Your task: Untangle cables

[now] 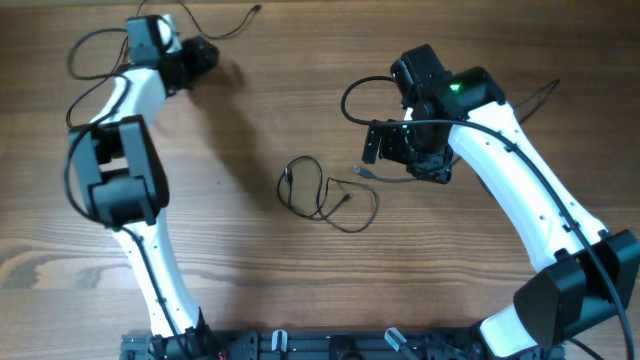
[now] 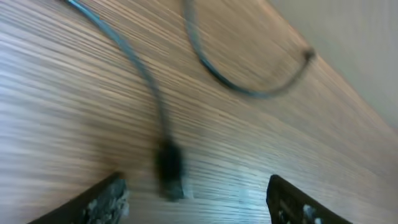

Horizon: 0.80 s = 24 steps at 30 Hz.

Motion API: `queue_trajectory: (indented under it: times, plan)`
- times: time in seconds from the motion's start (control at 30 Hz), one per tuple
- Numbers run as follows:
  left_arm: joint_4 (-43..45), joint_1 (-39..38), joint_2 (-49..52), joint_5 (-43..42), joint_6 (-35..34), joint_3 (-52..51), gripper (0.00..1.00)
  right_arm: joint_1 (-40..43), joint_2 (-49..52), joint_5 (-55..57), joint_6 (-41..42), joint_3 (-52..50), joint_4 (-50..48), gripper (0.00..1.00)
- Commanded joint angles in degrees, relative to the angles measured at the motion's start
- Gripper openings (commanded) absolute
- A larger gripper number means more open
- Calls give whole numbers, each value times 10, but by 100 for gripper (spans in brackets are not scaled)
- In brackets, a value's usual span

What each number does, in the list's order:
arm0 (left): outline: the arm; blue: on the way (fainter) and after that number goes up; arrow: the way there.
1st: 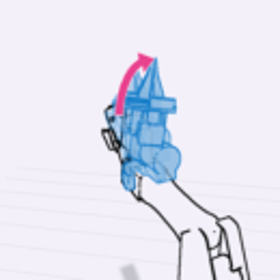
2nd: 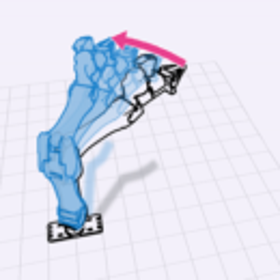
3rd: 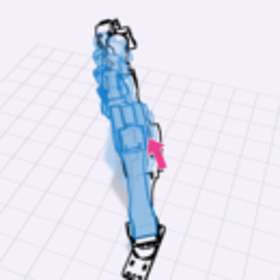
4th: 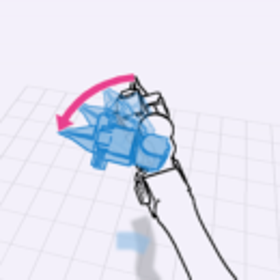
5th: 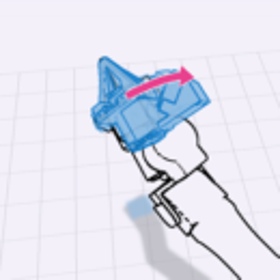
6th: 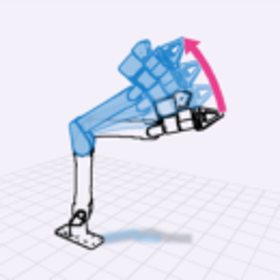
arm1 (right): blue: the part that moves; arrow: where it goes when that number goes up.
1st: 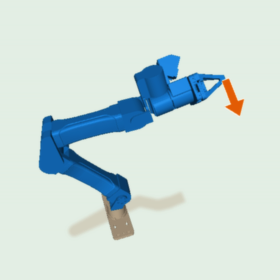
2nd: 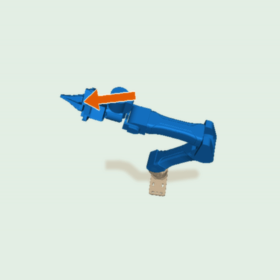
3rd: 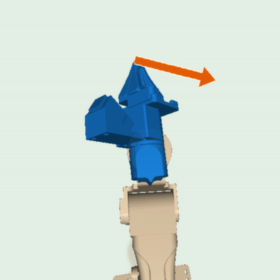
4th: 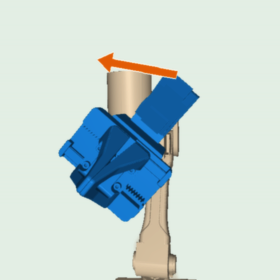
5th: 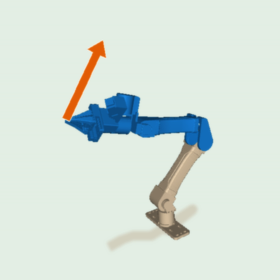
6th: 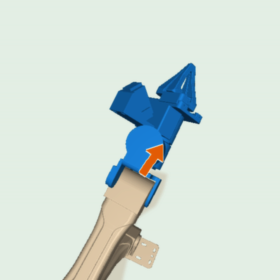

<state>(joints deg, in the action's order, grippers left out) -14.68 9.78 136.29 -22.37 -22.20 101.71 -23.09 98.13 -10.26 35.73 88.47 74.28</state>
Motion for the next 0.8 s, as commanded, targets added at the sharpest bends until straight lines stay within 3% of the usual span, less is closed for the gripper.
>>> queue_trajectory:
  times: [0.0,0.07,0.13,0.23,0.27,0.3,0.47,0.6,0.77]
  plan:
    - [-40,83,-77,42,-40,18,75,-2,-9,-1,-12,0,-8,100]
    - [-117,127,-80,123,-40,18,75,-2,-9,-1,-12,0,-16,100]
    - [-162,148,-71,170,-33,17,68,-2,-9,-1,-12,0,-20,100]
    - [-224,183,-48,216,29,17,35,-2,-9,-2,-11,0,-26,100]
    - [-238,189,-44,225,29,17,14,-2,-9,-2,-11,0,-27,100]
    - [-250,196,-43,230,24,17,4,-2,-9,-2,-10,0,-27,100]
    - [-308,205,-43,230,-50,17,4,-2,-9,-2,-11,0,-27,100]
    - [-397,204,-43,181,-111,17,4,-2,-9,-2,-12,0,-38,100]
    - [-402,202,-43,142,-129,14,4,-2,-9,-2,-11,0,-45,100]
